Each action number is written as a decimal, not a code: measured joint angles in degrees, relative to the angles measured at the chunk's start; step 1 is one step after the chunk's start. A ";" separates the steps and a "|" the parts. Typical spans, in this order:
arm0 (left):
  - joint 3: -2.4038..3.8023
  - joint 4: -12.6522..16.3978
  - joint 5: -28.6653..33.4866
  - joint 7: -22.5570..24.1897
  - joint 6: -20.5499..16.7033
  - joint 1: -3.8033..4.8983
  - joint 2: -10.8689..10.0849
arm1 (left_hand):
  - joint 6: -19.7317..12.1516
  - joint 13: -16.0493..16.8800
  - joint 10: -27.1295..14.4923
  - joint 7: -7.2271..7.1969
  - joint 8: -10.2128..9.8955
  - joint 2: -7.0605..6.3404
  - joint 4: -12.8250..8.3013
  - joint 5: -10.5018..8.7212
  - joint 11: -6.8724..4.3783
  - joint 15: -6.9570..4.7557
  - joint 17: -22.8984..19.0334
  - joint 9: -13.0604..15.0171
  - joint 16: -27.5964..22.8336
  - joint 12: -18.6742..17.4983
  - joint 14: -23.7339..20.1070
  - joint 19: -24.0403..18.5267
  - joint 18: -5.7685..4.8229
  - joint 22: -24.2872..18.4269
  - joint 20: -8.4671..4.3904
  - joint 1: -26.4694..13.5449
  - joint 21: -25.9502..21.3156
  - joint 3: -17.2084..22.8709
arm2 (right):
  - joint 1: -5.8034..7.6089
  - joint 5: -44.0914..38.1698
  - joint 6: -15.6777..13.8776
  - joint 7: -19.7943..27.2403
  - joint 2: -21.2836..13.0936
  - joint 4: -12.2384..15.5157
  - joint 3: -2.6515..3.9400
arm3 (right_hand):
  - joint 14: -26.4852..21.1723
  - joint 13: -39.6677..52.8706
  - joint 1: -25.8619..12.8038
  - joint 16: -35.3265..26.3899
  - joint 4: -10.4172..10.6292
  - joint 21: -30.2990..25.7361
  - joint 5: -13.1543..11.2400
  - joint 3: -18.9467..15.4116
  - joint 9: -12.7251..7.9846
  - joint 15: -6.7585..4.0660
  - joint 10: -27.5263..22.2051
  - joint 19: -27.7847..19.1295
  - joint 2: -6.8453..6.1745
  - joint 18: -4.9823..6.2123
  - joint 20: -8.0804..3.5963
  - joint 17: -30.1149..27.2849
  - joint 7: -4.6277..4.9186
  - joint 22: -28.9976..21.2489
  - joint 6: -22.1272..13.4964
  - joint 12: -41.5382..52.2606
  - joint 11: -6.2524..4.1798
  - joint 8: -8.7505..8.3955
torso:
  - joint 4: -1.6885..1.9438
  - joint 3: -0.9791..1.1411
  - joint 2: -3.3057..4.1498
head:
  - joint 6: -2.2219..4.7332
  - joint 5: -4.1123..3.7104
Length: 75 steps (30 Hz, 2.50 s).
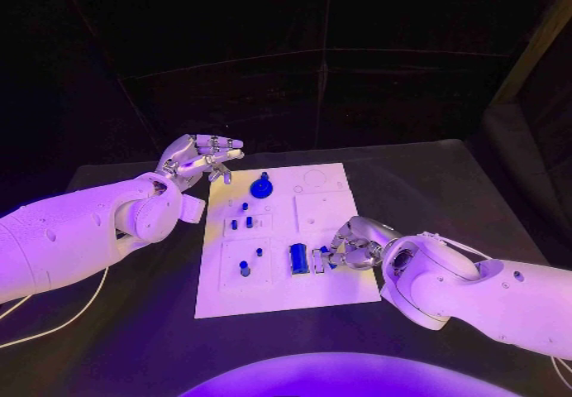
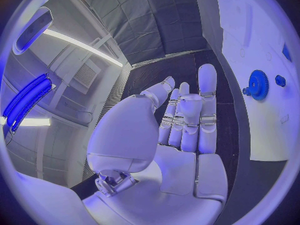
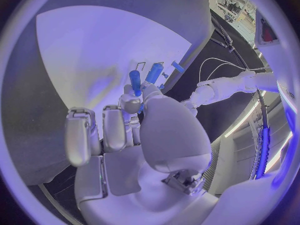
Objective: Assemble the parts on the task board
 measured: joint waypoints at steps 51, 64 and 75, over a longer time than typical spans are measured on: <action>0.00 -0.20 0.00 -0.20 0.21 0.01 0.29 | 0.00 0.05 -0.21 0.00 -0.03 0.00 -0.16 0.00 0.21 0.00 -0.12 0.00 0.00 0.00 0.00 0.00 0.00 -0.06 0.00 0.00 0.00 -0.16 | 0.03 2.64 1.59 -2.15 2.41 -2.68 0.02 | 0.00 1.02 -7.07 0.20 1.19 0.05 -16.48 -11.66 1.63 0.00 1.42 0.22 0.67 0.00 -0.22 -0.12 -0.29 -0.02 1.54 0.21 -0.21 0.69 | -0.13 0.08 -0.05 | -0.27 0.65; -0.01 -0.72 0.12 -0.19 0.22 -0.05 0.36 | -0.21 0.05 -0.21 0.21 0.19 0.00 0.00 0.00 0.21 0.00 -0.82 0.00 0.00 0.23 -0.43 0.00 -0.01 -0.12 0.00 0.00 0.00 -0.33 | 2.14 19.31 -2.32 15.11 -1.77 -6.08 -0.05 | -8.05 -16.26 0.98 -28.83 -1.08 -26.89 -12.29 -13.08 -0.18 2.44 -12.65 -19.09 2.60 6.59 2.03 -32.19 3.67 -16.11 -7.57 -24.33 3.39 -4.56 | -0.15 0.01 -0.52 | 0.80 0.76; -0.04 -6.30 3.88 0.21 0.14 -0.69 3.59 | 0.10 -0.27 -0.93 -0.53 1.57 -0.67 3.89 0.18 0.51 1.61 -16.77 -0.03 -18.65 0.86 -16.31 -11.43 -0.02 -6.44 1.76 -5.32 -11.24 -5.84 | 7.60 48.66 -0.99 41.99 4.79 -23.95 0.08 | -25.00 -41.72 7.08 -63.02 -5.56 -63.07 -12.84 -14.30 -4.35 10.25 -20.16 -34.52 5.22 8.07 9.39 -52.76 7.20 -43.80 -7.98 -45.57 8.94 -11.07 | 0.03 -0.48 -3.26 | 3.63 0.55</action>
